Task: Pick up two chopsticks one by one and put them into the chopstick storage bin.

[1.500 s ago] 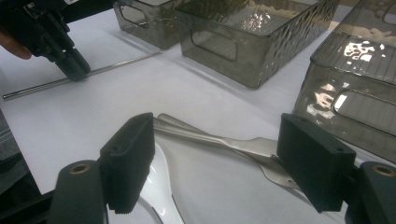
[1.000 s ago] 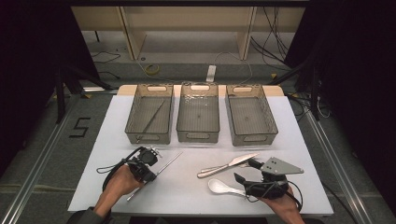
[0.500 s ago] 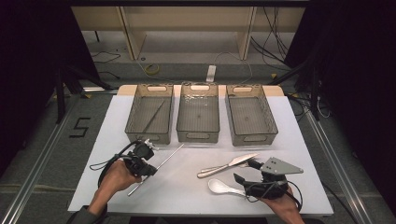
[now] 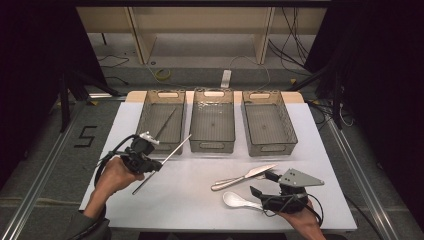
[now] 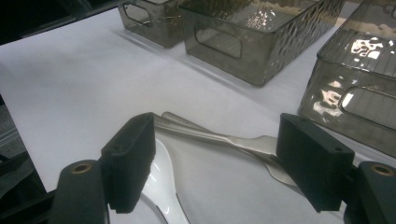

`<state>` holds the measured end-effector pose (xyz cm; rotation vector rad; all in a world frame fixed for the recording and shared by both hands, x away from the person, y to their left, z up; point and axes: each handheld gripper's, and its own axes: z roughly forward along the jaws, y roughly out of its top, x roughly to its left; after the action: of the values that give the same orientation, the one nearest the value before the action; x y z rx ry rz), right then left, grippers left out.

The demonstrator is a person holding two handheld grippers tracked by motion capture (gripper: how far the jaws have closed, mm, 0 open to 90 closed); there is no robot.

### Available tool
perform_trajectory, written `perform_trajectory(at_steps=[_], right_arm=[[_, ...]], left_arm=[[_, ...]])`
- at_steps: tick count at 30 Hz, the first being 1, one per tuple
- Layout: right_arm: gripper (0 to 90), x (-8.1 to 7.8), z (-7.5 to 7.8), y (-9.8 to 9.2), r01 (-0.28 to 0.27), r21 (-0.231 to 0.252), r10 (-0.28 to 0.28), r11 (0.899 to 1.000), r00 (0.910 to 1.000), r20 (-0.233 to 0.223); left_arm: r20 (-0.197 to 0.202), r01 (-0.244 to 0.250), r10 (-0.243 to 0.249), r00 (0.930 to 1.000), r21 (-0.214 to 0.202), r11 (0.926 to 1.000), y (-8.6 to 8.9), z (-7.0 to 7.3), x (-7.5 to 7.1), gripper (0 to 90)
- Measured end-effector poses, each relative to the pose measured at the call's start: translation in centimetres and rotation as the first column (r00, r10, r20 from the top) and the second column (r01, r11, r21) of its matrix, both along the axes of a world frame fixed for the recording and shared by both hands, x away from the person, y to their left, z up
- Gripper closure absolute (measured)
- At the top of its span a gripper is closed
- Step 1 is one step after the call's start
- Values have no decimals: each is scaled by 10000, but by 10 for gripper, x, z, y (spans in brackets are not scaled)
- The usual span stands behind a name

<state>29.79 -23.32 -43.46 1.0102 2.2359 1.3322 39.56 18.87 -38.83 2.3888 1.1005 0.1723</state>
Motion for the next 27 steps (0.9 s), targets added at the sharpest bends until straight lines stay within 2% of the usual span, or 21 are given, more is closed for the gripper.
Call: perform_trajectory(at_steps=[5, 12, 17, 27], right_arm=[[293, 1, 0, 0, 13, 7, -13, 10000, 10000, -8], [293, 1, 0, -1, 26, 19, -26, 10000, 10000, 0], [293, 0, 0, -1, 22, 30, -22, 10000, 10000, 2], [293, 1, 0, -1, 3, 48, -3, 10000, 10000, -26]], left_arm=[[410, -392, 401, 9984, -234, 9990, 9, 13, 20, 849], [791, -832, 884, 9929, -668, 9943, 15, 19, 41, 849], [955, -1005, 1080, 9896, -796, 9917, 15, 24, 54, 849], [1247, -1594, 1741, 9768, -1192, 9800, 21, 28, 82, 849]])
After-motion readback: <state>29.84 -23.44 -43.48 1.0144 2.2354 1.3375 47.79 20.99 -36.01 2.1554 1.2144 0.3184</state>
